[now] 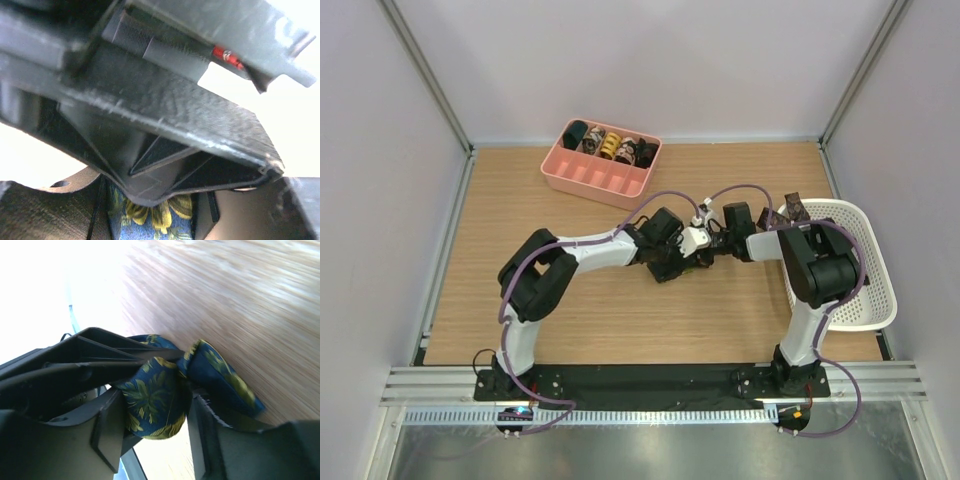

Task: Roll the ties
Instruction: Roll the tie

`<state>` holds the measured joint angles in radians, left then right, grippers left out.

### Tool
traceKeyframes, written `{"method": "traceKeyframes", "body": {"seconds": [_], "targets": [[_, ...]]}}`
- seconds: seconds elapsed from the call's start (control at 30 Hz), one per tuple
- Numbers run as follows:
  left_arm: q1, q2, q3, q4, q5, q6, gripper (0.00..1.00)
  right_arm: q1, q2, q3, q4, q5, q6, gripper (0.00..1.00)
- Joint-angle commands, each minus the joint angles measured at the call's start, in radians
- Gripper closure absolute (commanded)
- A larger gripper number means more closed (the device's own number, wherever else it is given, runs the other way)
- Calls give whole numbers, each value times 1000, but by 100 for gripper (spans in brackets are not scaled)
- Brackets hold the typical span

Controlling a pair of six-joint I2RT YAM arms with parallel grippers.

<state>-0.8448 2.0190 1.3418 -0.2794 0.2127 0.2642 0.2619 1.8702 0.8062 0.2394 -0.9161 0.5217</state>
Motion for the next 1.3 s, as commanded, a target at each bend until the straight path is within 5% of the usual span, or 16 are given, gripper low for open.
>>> {"method": "traceKeyframes", "body": {"seconds": [0.0,0.7,1.27], "targets": [[1,27,-50,-80,-124,-123,69,20,-40,-2,-140,183,-65,45],[1,69,-38,-115,-131,-144,76,2,-184,62,-276,266,-74,30],[1,98,-43,-122,-159,-152,79,-122,-206,-18,-68,105,74,34]]}}
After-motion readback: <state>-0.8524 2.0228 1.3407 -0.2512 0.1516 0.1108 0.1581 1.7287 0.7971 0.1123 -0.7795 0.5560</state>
